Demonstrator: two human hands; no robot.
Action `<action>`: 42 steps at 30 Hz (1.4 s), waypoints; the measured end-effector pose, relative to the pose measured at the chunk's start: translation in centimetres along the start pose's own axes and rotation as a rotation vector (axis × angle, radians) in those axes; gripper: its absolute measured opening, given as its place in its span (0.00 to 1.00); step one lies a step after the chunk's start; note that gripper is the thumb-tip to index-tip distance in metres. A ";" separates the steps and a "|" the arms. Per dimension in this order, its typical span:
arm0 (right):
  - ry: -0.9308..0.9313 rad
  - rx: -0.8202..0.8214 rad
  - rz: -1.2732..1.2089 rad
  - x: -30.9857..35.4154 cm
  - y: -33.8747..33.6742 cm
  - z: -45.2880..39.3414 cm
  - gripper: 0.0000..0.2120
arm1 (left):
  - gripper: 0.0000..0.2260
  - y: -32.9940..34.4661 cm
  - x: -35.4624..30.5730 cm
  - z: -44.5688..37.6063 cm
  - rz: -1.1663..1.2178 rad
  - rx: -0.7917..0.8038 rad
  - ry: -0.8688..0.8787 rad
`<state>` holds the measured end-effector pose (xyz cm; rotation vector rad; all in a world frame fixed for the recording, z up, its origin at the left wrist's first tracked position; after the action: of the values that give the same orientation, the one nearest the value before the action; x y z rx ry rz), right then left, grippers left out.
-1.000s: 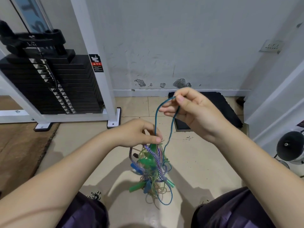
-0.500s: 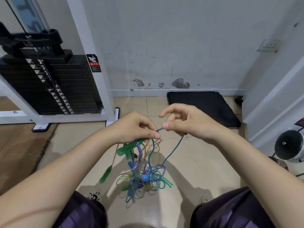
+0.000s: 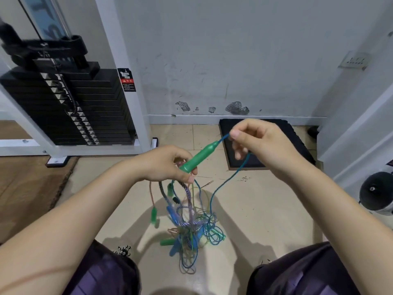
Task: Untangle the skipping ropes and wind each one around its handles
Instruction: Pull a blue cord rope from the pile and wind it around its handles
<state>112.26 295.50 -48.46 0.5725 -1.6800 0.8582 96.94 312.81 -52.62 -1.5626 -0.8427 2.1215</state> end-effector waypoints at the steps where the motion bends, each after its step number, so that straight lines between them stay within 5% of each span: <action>1: 0.036 0.032 0.002 -0.2 -0.2 -0.1 0.06 | 0.07 -0.2 0.0 0.0 0.018 -0.028 -0.005; 6: 0.158 0.184 0.025 -1.7 1.1 0.3 0.10 | 0.08 -0.2 -0.6 0.3 0.084 -0.041 -0.015; 13: 0.065 0.363 0.519 -1.8 2.3 0.9 0.12 | 0.13 -0.4 -1.0 0.5 0.287 -0.075 -0.002; 20: 0.194 0.212 0.246 -2.1 0.9 0.3 0.13 | 0.10 -1.9 0.1 0.4 0.101 -0.232 -0.075; 24: 0.167 0.269 0.481 -2.7 0.8 0.2 0.14 | 0.29 -1.8 0.7 0.5 -0.208 -0.257 -0.031; 26: 0.145 0.364 0.572 -2.7 1.3 0.4 0.08 | 0.33 -1.4 -0.5 0.7 -0.047 -0.249 0.085; 30: 0.048 0.518 0.578 -2.8 2.7 0.9 0.04 | 0.22 1.1 -2.0 0.5 0.022 -0.140 0.148; 36: 0.142 0.422 0.150 -2.3 2.1 0.9 0.13 | 0.04 2.2 -2.0 0.4 0.146 0.076 0.081; 38: 0.169 0.370 0.095 -2.4 1.6 0.5 0.09 | 0.06 1.5 -1.9 0.4 0.293 0.010 0.068; 42: 0.213 0.327 0.260 -3.1 0.4 0.2 0.05 | 0.04 -1.3 -1.6 0.6 0.680 -0.396 0.060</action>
<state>112.71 295.41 -51.54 0.4664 -1.4469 1.3501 96.86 312.65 -50.48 -2.3771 -0.8244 2.4260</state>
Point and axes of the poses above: each hand's wrist, its own z-axis away from the middle knuckle, its own y-axis out of the palm, x = y × z, the point moved 2 cm from there along -z, towards the middle knuckle, and after that the axes turned 4 degrees about -x, right-handed, at the moved point
